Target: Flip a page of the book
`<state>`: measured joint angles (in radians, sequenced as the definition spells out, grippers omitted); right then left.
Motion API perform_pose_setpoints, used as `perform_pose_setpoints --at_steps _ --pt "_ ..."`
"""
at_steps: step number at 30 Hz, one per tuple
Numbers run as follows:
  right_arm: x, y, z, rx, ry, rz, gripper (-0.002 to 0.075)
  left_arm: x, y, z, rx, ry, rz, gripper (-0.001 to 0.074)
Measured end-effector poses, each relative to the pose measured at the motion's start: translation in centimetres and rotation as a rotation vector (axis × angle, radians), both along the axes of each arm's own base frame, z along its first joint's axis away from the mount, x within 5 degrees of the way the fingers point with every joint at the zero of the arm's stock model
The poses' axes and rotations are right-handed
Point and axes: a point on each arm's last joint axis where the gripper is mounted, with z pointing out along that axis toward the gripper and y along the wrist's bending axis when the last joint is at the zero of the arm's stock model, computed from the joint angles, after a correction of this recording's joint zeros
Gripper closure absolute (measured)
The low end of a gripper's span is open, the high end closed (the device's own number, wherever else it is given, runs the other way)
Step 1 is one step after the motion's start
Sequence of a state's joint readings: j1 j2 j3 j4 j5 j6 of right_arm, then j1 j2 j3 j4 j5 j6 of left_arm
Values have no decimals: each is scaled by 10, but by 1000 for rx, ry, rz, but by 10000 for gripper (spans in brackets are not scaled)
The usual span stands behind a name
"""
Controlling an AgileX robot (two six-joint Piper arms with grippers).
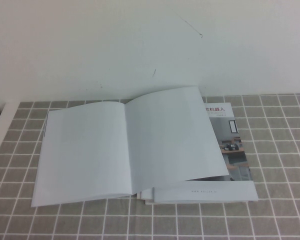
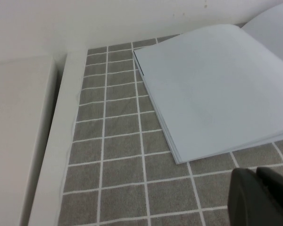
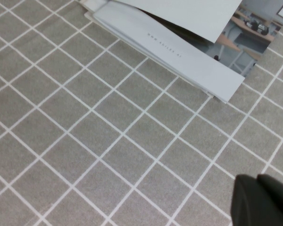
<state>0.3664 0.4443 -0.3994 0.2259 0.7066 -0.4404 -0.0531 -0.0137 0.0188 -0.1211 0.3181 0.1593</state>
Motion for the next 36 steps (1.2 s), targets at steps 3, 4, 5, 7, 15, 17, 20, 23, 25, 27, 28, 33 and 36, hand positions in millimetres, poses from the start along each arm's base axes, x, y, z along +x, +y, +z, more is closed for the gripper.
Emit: perform_pose_setpoints --at_steps 3,4,5,7,15,17,20,23,25,27,28,33,36 --pt "0 0 0 0 0 0 728 0 0 0 -5 5 0 738" --pt "0 0 0 0 0 0 728 0 0 0 -6 6 -1 738" --pt "0 0 0 0 0 0 728 0 0 0 -6 6 -1 738" --pt "0 0 0 0 0 0 728 0 0 0 -6 8 -2 738" --pt "0 0 0 0 0 0 728 0 0 0 -8 9 -2 738" --pt "0 0 0 0 0 0 728 0 0 -1 -16 11 0 738" --pt "-1 0 1 2 -6 0 728 0 0 -1 -24 12 2 738" --pt "-7 -7 7 6 -98 -34 728 0 0 0 -24 11 2 738" --pt "-13 -13 10 47 -178 -100 728 0 0 0 -24 11 2 738" --pt "-19 -20 10 82 -270 -178 728 0 0 0 -24 13 2 738" --pt "-22 -23 8 100 -315 -220 728 0 0 0 -24 13 2 738" --pt "-32 -31 -22 108 -405 -355 728 0 0 0 -24 14 2 738" --pt "-27 -33 -48 67 -362 -380 728 0 -1 0 -26 14 1 738"
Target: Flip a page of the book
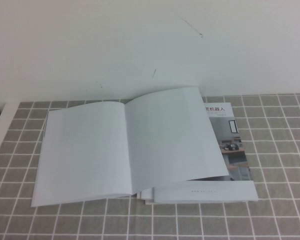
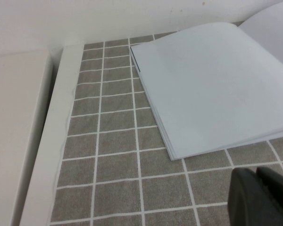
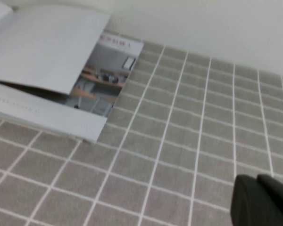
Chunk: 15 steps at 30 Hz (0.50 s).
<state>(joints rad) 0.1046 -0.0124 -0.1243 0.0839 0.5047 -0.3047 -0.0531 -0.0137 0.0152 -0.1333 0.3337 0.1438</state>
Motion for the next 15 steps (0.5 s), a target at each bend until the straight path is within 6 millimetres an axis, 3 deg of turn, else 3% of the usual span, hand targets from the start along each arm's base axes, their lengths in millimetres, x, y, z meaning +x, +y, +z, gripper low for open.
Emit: perform_pose_setpoints --at_steps 5,15 --pt "8 0 -34 6 15 -14 728 0 0 0 0 0 0 738" --pt "9 0 -34 30 -3 -17 729 0 0 0 -4 0 0 738"
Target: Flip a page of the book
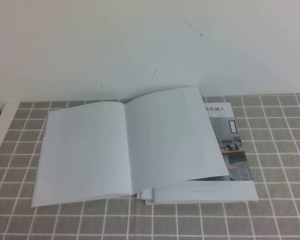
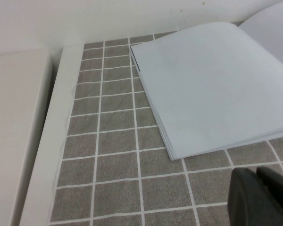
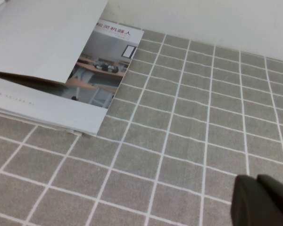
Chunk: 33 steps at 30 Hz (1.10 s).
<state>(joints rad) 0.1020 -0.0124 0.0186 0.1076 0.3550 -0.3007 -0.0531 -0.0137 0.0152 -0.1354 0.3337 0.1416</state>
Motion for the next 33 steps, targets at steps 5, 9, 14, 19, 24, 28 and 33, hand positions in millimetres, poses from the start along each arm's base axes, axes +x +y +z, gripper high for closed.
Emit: perform_pose_setpoints --at_steps 5,9,14,19,24,28,33 --pt "0 0 0 1 0 0 729 0 0 0 0 0 0 738" --pt "0 0 0 1 0 0 729 0 0 0 0 0 0 738" --pt "0 0 0 1 0 0 729 0 0 0 0 0 0 738" --pt "0 0 0 1 0 0 729 0 0 0 -5 0 1 738" --pt "0 0 0 2 0 0 729 0 0 0 -8 1 2 738" --pt "0 0 0 2 0 0 729 0 0 0 -12 1 3 738" --pt "0 0 0 2 0 0 729 0 0 0 -15 2 -4 738"
